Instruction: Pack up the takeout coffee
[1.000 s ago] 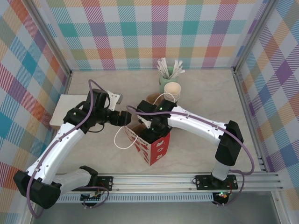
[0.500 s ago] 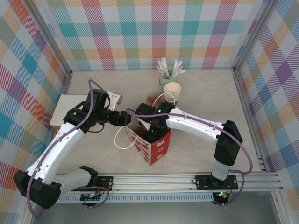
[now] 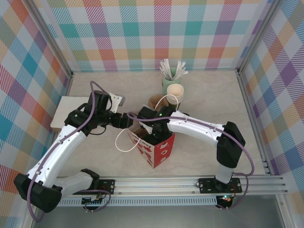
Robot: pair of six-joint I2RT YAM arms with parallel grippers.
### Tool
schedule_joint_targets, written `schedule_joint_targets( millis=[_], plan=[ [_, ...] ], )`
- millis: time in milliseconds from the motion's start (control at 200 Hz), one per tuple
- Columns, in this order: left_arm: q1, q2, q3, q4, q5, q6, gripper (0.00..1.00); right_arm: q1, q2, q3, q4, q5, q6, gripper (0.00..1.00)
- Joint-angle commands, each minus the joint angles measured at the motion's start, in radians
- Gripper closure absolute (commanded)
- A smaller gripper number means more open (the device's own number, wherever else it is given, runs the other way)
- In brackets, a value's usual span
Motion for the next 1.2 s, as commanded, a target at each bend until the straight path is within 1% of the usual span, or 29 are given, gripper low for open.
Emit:
schedule_joint_targets(
  millis=[0,420,1195],
  plan=[
    [0.017,-0.001,-0.017,-0.018,-0.021,0.007,0.19,0.003,0.023,-0.027,-0.029,0.004,-0.015,0.16],
    [0.017,0.002,-0.021,-0.013,-0.022,0.007,0.19,0.004,0.034,-0.089,0.002,-0.008,-0.019,0.16],
    [0.017,0.018,0.001,-0.016,-0.022,0.016,0.19,0.004,0.034,-0.091,0.019,-0.012,-0.023,0.16]
  ],
)
